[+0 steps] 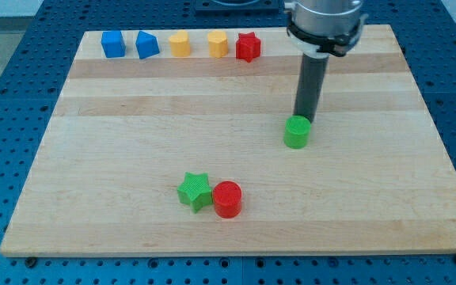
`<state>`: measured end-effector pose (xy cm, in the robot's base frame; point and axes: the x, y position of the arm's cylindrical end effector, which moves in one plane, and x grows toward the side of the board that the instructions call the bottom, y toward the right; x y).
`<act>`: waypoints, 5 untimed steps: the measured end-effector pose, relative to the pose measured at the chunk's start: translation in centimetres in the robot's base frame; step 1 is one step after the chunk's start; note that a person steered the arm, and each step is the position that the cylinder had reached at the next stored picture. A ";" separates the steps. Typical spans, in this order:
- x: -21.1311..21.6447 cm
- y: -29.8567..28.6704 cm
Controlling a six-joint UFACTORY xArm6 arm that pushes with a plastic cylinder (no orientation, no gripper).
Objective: Drag the green circle to the top right of green star
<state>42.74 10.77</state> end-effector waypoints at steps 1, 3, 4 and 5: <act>1.8 0.7; 6.2 -0.8; 7.1 -2.6; 6.9 -4.0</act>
<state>49.64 6.75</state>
